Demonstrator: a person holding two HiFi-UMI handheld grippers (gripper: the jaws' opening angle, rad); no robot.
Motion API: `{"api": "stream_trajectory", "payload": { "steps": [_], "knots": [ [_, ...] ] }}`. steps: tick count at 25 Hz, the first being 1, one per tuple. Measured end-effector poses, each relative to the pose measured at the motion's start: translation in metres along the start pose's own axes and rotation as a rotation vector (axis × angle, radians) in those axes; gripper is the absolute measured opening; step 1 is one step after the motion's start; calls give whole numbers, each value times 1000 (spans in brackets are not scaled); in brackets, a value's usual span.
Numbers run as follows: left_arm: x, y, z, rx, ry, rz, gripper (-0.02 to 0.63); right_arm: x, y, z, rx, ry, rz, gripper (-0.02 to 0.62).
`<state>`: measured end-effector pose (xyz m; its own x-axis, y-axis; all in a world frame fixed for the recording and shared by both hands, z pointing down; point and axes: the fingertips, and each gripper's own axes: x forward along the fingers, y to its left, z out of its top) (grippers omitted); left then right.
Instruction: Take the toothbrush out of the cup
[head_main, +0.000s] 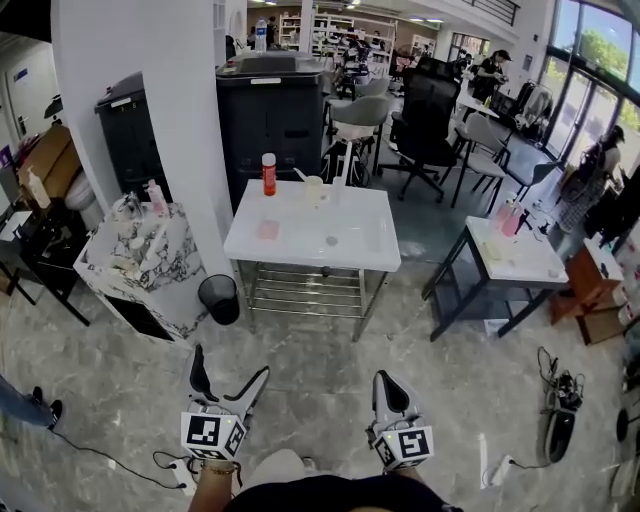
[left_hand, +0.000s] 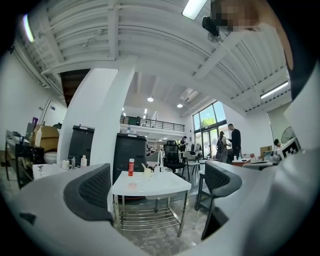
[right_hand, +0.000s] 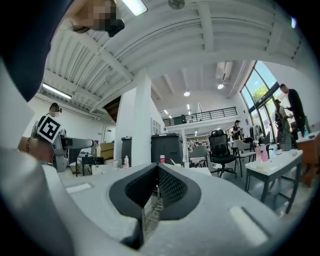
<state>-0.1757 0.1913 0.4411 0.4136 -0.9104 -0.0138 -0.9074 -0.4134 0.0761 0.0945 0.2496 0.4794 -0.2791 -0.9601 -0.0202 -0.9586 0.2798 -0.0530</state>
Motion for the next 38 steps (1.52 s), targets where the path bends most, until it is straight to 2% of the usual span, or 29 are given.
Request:
{"api": "stream_trajectory", "payload": {
  "steps": [6,13,26,34,38],
  "knots": [
    [2,15,-10,-28,20,47,555,12,-10,-16,29,33,-3,3],
    [55,35,-20,-19,7,46,555,52,-32,-28,8,41,-35,3],
    [243,98,-9,-8,10,-40,555,225,-93,-17,15,12,-118,3],
    [356,151,-12,1,53,-72,555,347,-126,-9,28,24,-151,3],
    [405,163,-17,6,69,-117,555,383,-144,-7,26,9,-175,3]
  ]
}}
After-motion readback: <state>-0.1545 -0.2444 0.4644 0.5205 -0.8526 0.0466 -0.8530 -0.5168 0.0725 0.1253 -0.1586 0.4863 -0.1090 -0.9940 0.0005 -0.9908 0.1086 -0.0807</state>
